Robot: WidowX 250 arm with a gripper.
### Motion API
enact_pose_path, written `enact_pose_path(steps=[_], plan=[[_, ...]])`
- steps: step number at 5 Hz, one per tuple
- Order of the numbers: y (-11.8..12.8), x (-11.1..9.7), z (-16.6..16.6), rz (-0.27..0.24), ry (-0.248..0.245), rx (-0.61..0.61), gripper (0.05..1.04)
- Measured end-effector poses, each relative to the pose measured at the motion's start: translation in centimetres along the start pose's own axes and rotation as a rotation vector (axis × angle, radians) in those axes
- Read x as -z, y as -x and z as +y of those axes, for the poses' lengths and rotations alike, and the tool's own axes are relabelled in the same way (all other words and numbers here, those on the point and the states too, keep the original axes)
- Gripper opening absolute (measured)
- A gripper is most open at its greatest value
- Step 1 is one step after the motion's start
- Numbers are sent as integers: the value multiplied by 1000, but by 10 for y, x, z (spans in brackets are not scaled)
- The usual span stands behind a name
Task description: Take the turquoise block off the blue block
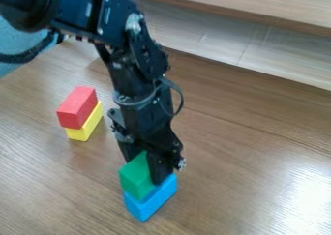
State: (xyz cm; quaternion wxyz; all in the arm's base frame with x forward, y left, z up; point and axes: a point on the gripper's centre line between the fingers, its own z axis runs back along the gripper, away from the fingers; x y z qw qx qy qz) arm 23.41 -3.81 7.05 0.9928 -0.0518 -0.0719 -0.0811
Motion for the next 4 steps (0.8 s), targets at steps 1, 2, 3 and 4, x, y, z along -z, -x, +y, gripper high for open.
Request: enact_pose_path(steps=[1,2,3,4], plan=[[-20,-16,8,-52,-4,-32,585],[-48,-12,17,-59,-15,-78,585],[-78,6,25,-48,-26,-116,585],[-109,30,29,-34,-32,-143,585]])
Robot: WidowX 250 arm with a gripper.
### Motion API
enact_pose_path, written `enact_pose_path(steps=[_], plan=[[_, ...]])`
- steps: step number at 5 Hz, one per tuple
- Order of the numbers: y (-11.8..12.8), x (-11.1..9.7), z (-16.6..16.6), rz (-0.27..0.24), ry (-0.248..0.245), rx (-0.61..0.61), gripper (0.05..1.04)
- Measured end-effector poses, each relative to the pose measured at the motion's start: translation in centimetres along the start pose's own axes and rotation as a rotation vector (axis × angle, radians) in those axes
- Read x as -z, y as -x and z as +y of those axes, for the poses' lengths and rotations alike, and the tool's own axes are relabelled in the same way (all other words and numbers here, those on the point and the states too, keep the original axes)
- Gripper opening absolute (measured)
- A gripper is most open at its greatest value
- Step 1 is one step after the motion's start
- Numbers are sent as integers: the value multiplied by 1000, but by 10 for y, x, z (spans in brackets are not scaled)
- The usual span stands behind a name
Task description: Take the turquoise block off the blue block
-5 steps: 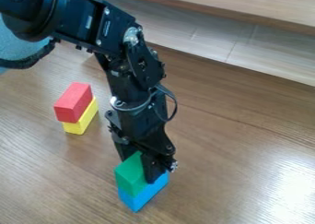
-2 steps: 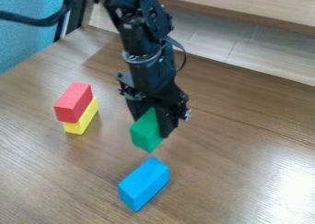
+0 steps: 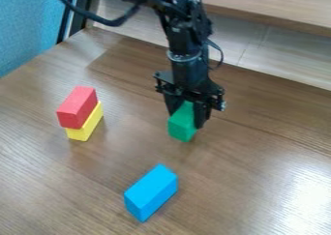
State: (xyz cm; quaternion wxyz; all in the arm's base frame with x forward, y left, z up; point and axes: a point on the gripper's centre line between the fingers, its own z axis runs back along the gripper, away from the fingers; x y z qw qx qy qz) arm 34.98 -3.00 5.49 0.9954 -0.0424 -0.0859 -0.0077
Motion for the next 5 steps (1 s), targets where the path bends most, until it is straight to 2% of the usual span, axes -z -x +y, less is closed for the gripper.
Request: enact_pose_path(steps=[1,2,3,4,5], plan=[[-27,23,-3,32,14,-17,585],[-50,27,-10,24,28,-12,585],[-59,28,-16,14,29,-2,585],[-63,28,-18,11,22,5,634],[-62,29,-15,13,6,9,924]])
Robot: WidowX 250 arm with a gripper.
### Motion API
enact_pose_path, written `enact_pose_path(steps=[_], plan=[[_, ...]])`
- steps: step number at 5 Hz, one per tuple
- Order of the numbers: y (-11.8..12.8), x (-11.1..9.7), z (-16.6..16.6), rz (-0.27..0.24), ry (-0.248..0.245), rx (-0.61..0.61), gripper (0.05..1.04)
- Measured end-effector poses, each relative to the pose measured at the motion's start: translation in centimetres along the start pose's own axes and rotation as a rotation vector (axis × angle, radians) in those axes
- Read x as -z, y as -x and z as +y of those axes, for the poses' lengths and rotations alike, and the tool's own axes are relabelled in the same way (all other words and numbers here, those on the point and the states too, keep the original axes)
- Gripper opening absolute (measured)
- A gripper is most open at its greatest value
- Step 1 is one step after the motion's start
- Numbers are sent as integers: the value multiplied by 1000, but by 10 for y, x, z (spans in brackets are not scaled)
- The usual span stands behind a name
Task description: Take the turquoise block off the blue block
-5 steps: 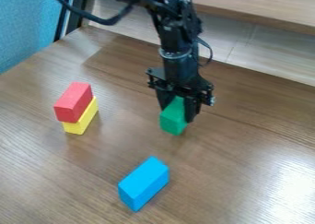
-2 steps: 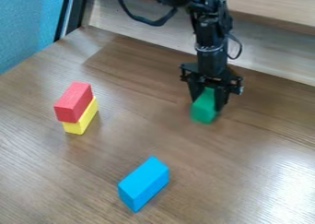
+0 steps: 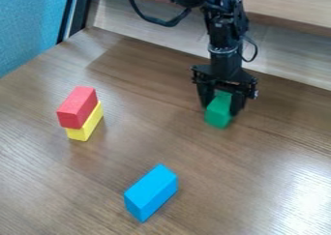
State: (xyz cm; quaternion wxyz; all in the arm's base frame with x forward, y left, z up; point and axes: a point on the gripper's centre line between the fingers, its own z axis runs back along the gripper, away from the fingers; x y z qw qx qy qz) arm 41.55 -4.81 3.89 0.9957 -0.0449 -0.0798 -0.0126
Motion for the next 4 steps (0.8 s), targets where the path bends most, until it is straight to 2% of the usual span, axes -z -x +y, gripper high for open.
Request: enact_pose_path(steps=[1,2,4], plan=[[8,6,4,24,-15,-18,1004],[13,0,3,7,-2,-19,1000],[15,-54,14,-114,48,-52,1001]])
